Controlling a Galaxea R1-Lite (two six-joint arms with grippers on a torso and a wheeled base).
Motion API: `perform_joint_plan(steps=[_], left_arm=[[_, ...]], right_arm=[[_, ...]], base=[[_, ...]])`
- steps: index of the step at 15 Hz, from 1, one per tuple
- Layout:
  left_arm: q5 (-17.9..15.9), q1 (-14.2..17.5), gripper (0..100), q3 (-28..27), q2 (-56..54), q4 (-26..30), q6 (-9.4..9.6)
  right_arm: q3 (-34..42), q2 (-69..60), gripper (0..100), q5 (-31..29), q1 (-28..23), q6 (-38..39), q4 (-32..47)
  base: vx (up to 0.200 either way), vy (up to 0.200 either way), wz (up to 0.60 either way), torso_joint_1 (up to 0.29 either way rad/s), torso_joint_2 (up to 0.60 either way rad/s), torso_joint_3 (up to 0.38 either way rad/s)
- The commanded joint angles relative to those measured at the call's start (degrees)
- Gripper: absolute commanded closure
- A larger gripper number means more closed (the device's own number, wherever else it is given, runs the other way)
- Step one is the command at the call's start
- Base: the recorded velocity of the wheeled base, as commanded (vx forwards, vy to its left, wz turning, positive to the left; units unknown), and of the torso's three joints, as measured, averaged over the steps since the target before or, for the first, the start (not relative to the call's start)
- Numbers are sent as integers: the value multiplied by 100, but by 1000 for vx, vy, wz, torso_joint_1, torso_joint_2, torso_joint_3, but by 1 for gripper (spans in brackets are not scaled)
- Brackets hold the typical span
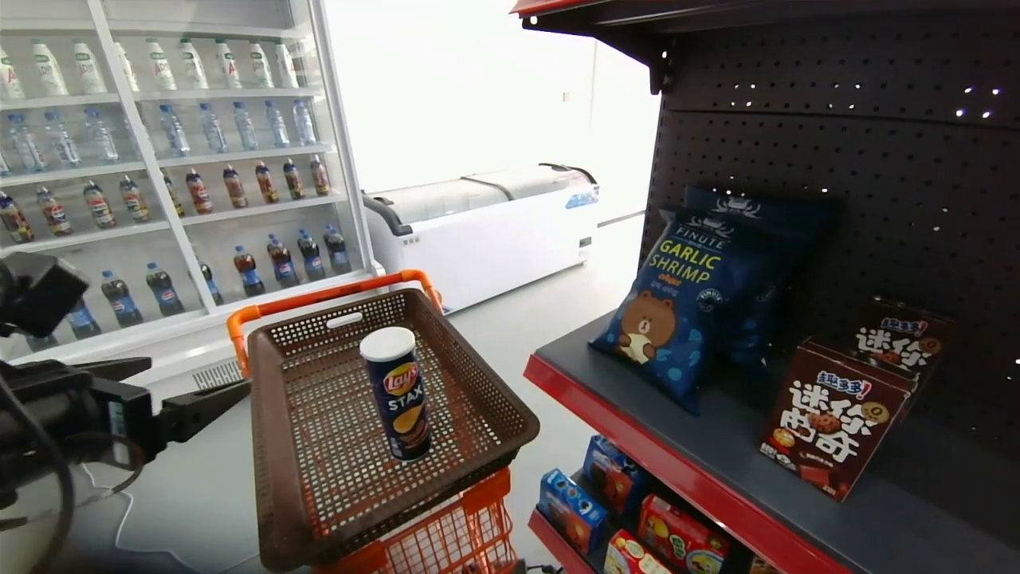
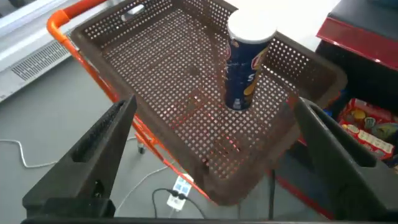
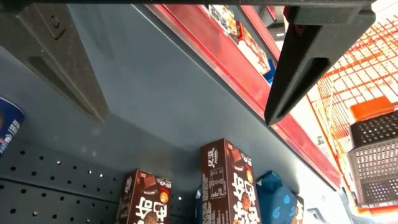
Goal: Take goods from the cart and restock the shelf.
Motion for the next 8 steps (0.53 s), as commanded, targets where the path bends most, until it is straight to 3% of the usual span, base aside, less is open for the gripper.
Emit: perform_joint_plan(steps=[1,3,5,7,8], left_arm=[[-133,-101,0,292,1572,-1097,48],[25,-400,0,380,2214,-1941,74],[491,-637,0,353,2926,-2882,65],[816,-804,0,301,3576,-3593,74],[825,-875,0,266,3778,-3769,65]], right_arm=[[0,7,0,0,0,-1,-7],[0,7,0,0,0,-1,2],[0,7,0,0,0,-1,2],[0,7,0,0,0,-1,-7],[0,7,0,0,0,-1,2]], base=[[0,0,0,0,0,0],[0,0,0,0,0,0],[0,0,0,0,0,0],[0,0,0,0,0,0],[0,0,0,0,0,0]])
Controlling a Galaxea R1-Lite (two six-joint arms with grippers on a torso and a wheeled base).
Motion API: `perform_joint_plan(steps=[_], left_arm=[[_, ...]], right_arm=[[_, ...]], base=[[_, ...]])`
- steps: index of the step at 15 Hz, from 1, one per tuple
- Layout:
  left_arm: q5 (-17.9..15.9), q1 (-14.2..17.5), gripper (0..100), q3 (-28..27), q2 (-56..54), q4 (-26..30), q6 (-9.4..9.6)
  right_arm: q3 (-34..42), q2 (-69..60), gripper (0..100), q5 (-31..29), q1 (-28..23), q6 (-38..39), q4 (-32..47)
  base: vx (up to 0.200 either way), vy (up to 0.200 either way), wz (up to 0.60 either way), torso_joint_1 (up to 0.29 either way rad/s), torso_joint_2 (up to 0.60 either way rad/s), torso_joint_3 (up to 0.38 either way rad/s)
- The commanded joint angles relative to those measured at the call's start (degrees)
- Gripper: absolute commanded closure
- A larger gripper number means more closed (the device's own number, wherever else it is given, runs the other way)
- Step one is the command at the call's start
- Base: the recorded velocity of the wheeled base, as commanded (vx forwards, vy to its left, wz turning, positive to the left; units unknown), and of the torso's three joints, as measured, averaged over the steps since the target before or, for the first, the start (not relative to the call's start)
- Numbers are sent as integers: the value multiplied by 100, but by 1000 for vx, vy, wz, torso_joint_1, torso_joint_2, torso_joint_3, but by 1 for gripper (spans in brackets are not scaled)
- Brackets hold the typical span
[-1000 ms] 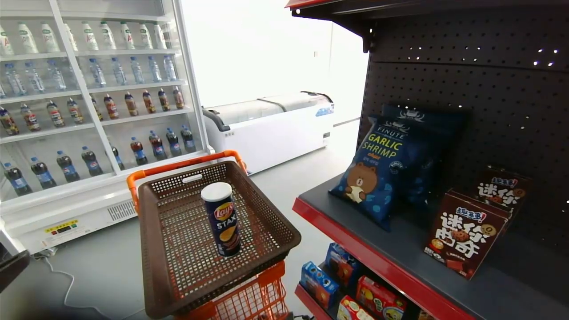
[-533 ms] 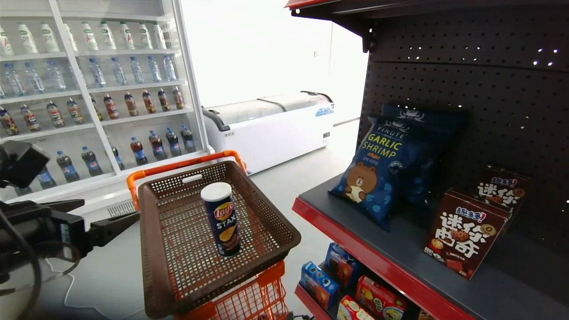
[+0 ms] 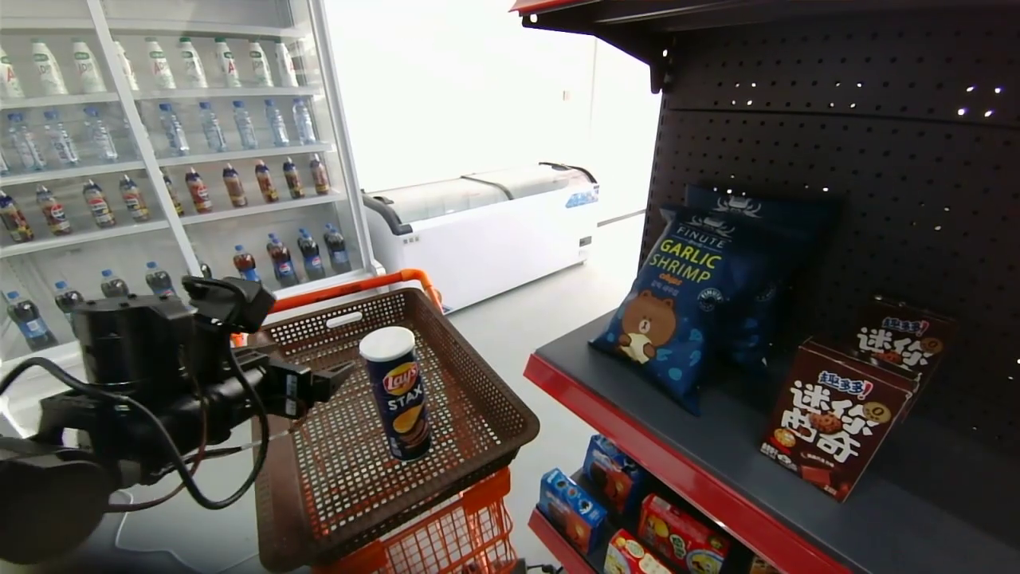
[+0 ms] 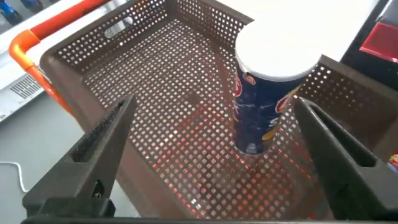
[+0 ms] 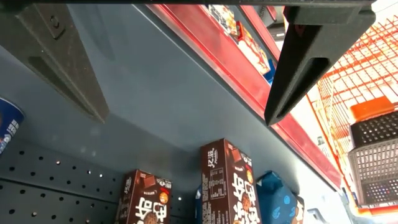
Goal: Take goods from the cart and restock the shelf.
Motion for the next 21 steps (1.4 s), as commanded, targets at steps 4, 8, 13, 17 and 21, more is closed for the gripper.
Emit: perform_joint_plan(steps=[4,8,13,17,21], left_arm=[[122,-389,0,-350,1576,-655,-27],[113,-529,0,-640,2068,-690,-9],[104,-643,0,-921,2385,-672,8],[113,-652,0,-992,2490,-646,8],[148,-687,100,-1247,2561,-593,0]], right_arm=[[0,7,0,0,0,-1,2],[0,7,0,0,0,-1,-7],[0,7,0,0,0,-1,-7],[0,7,0,0,0,-1,2],[0,7,0,0,0,-1,2]], base=[[0,0,0,0,0,0],[0,0,0,0,0,0],[0,0,0,0,0,0],[0,0,0,0,0,0],[0,0,0,0,0,0]])
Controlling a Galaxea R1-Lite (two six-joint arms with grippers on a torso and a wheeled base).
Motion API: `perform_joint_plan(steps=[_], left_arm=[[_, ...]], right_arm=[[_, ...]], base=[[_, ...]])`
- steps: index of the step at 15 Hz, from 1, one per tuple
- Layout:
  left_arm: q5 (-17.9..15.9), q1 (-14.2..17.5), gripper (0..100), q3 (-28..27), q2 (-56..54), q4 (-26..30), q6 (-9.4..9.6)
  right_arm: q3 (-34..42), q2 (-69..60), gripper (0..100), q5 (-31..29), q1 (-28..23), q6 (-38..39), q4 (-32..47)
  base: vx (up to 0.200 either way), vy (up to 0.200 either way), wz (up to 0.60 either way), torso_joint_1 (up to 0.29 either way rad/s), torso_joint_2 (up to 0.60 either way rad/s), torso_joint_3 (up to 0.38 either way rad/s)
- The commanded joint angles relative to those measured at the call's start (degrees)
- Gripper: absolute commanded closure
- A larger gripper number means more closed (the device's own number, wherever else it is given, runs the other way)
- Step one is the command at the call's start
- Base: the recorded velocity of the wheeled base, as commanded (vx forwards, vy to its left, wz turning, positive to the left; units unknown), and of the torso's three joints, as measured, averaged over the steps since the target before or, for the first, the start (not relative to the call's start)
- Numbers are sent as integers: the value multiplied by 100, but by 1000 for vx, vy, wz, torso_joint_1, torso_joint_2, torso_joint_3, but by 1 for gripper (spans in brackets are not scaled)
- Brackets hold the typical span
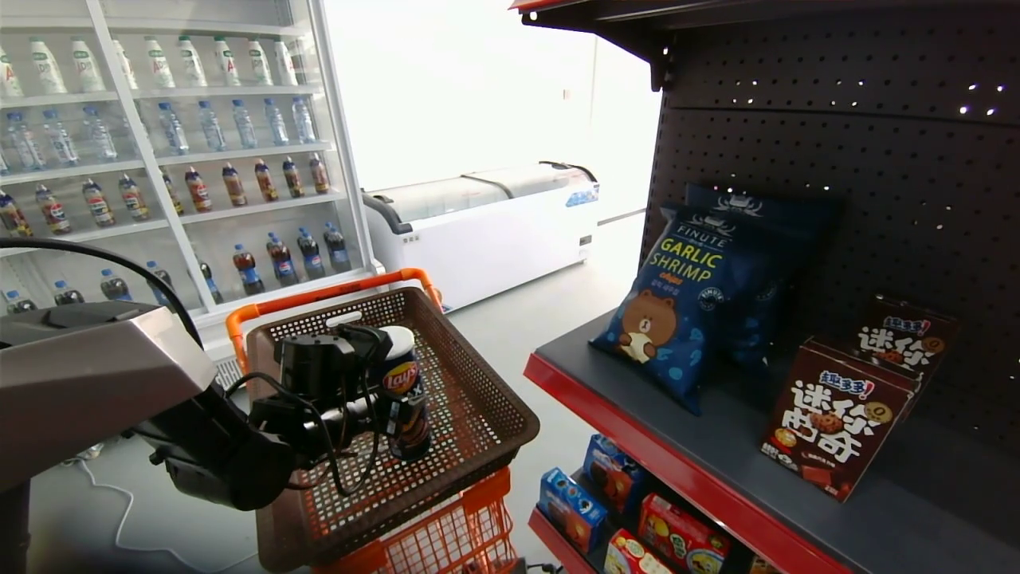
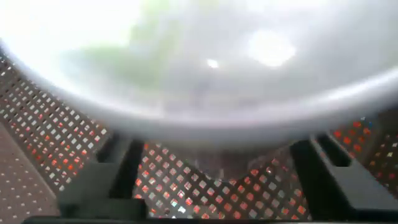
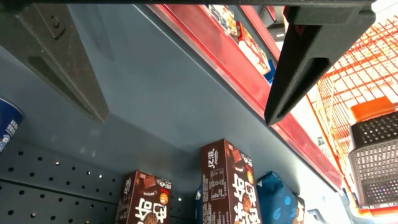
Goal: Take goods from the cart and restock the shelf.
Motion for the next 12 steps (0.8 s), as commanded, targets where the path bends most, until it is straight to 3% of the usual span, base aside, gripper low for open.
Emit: perform_joint_plan(steps=[1,3,8,10,12], left_arm=[[-2,-6,100,-75,-3,24,0],[7,-14,100,-66,-47,24,8],[235,-190,100,-110,-1401,1008,-9],[-11,-287,100,-462,-2227,2388,-159],[-564,-305,100,-752,-2965,3566,-299]], right_arm=[[0,7,0,-2,0,2,2],[0,7,0,-2,0,2,2],[0,7,0,-2,0,2,-7],[0,7,0,-2,0,2,2],[0,7,0,-2,0,2,2]], base=[[0,0,0,0,0,0],[0,0,0,0,0,0],[0,0,0,0,0,0],[0,0,0,0,0,0],[0,0,0,0,0,0]])
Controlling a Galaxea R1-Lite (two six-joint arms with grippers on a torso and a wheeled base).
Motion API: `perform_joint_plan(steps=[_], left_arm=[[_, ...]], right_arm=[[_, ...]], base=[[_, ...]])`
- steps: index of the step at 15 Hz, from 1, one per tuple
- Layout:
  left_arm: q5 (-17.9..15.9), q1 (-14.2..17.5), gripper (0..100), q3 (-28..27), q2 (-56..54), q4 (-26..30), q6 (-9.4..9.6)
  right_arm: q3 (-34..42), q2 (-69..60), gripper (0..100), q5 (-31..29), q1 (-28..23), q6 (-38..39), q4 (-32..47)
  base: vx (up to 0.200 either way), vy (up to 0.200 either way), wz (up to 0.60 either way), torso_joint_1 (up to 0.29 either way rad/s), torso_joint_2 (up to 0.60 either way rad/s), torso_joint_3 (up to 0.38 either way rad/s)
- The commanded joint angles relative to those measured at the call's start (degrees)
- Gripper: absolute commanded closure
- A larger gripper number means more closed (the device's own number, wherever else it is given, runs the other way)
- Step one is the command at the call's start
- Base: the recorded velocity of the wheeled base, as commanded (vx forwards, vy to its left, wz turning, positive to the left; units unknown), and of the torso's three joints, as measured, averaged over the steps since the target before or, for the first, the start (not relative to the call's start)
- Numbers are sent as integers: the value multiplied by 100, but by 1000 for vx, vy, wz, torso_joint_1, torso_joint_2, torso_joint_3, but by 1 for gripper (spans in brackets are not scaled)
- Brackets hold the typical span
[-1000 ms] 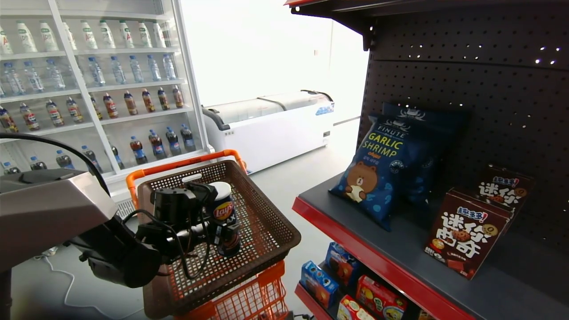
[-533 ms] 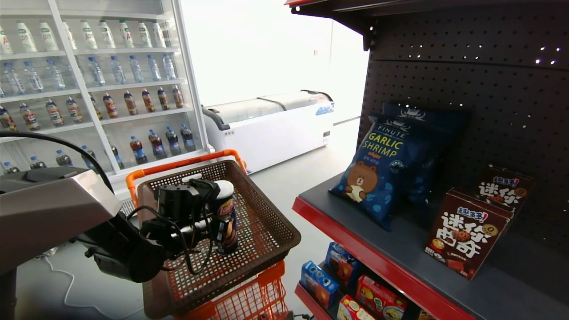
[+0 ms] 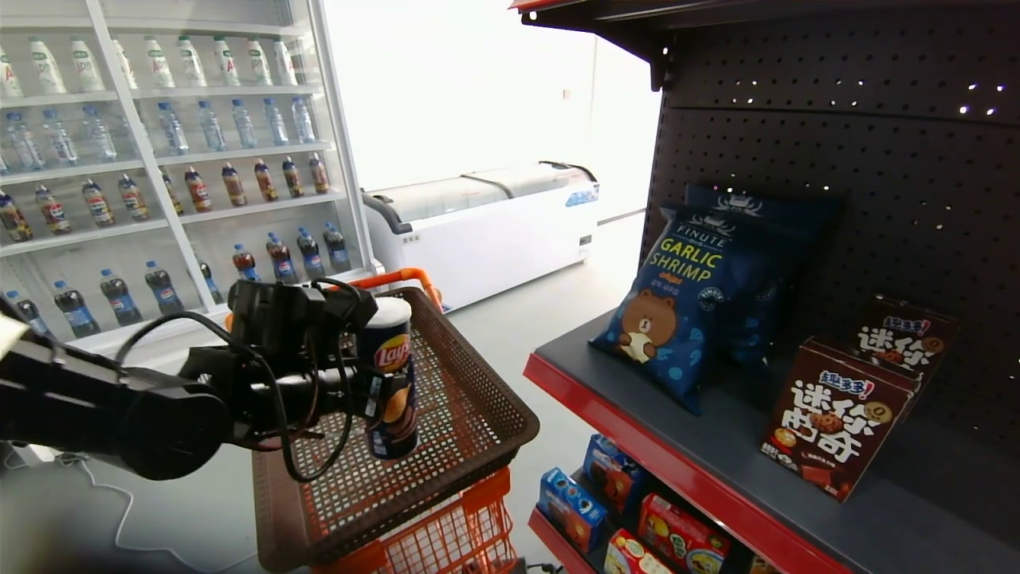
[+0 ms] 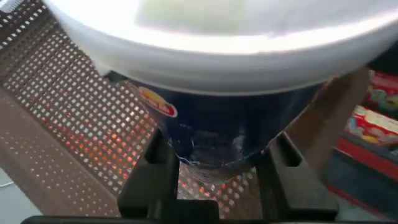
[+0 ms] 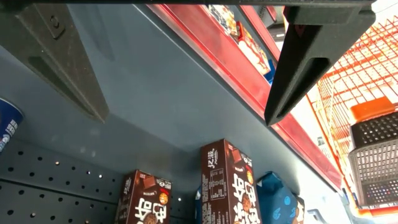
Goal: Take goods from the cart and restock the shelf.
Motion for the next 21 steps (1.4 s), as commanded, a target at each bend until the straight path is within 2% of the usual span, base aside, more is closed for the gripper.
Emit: perform_joint_plan(steps=[1,3,4,6,9,10,11,12,13,15,17,21], left_arm=[[-450,-49,100,-391,-1391,1148,-157],[-652,-22,100,-435,-2068,1667,-165],[-775,-22,100,-435,-2261,1631,-148],[-757,-13,100,-418,-2533,1324,-148],[-863,-31,100,-506,-2753,1341,-157],[-1215,-5,100,-435,-2859,1421,-157],[-1285,-31,100,-374,-3034,1623,-157],[-1329,-110,100,-479,-3157,2115,-130],[-1452,-268,100,-541,-3157,2203,-60],[-1733,-374,100,-470,-3131,1904,72],[-1839,-374,100,-400,-3026,1394,19],[-2594,-462,100,-391,-3043,1368,19]], right_arm=[[0,7,0,0,0,-1,2],[0,7,0,0,0,-1,2],[0,7,0,0,0,-1,2],[0,7,0,0,0,-1,2],[0,7,0,0,0,-1,2],[0,7,0,0,0,-1,2],[0,7,0,0,0,-1,2],[0,7,0,0,0,-1,-7],[0,7,0,0,0,-1,2],[0,7,0,0,0,-1,2],[0,7,0,0,0,-1,2],[0,7,0,0,0,-1,2]], base=[[0,0,0,0,0,0],[0,0,0,0,0,0],[0,0,0,0,0,0],[0,0,0,0,0,0],[0,0,0,0,0,0],[0,0,0,0,0,0],[0,0,0,0,0,0],[0,0,0,0,0,0],[0,0,0,0,0,0],[0,0,0,0,0,0],[0,0,0,0,0,0],[0,0,0,0,0,0]])
